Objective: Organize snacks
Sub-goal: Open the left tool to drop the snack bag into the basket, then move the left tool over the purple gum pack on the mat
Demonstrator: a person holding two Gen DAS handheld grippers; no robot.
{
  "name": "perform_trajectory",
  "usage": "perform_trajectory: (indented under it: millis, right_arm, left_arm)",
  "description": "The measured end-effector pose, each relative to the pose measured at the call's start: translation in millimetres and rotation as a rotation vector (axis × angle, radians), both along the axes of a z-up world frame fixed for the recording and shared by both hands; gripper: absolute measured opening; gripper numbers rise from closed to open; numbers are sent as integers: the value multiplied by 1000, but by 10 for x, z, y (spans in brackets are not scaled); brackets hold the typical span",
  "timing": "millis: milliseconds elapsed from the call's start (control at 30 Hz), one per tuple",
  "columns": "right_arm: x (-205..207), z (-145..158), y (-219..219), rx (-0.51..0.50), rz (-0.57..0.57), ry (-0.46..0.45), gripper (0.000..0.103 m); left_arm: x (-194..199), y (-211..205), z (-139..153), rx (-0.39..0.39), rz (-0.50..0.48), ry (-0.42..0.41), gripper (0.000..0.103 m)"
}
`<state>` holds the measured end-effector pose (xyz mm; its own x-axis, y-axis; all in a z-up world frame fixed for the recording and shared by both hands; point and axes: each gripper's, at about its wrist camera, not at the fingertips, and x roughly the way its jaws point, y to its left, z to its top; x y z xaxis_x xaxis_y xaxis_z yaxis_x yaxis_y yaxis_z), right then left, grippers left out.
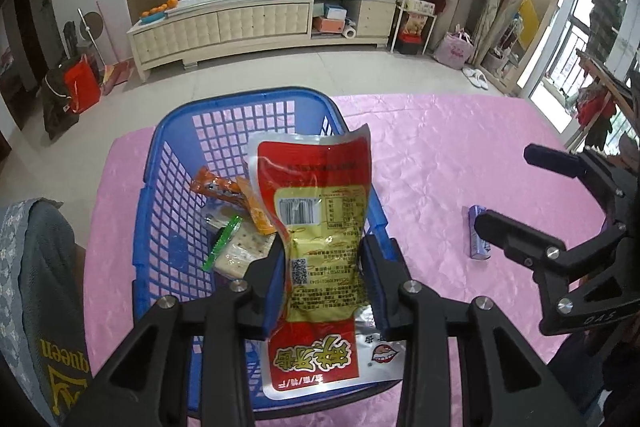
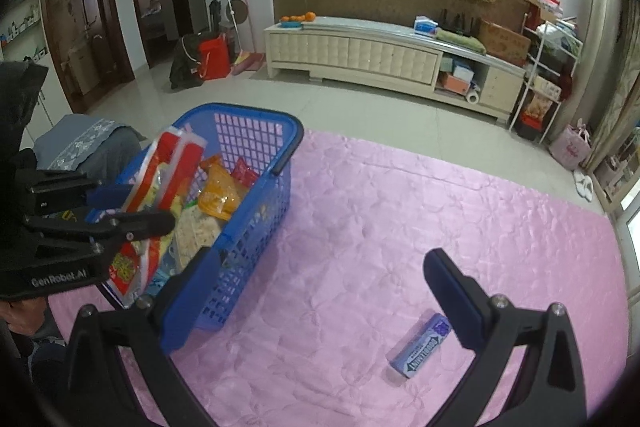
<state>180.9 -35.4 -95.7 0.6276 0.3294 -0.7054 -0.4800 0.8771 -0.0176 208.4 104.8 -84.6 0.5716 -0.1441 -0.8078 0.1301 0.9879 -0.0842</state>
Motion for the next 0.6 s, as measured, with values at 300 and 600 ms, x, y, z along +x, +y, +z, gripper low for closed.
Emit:
perform_trajectory:
  millis: [300, 600]
  right_arm:
    - [-2, 69, -17, 7, -18, -25, 103]
    - [-231, 329, -114, 41, -19, -52, 103]
  left_arm:
    - [-49, -65, -52, 11, -34, -5, 63]
    - [-377, -123, 308, 7, -70, -120, 75]
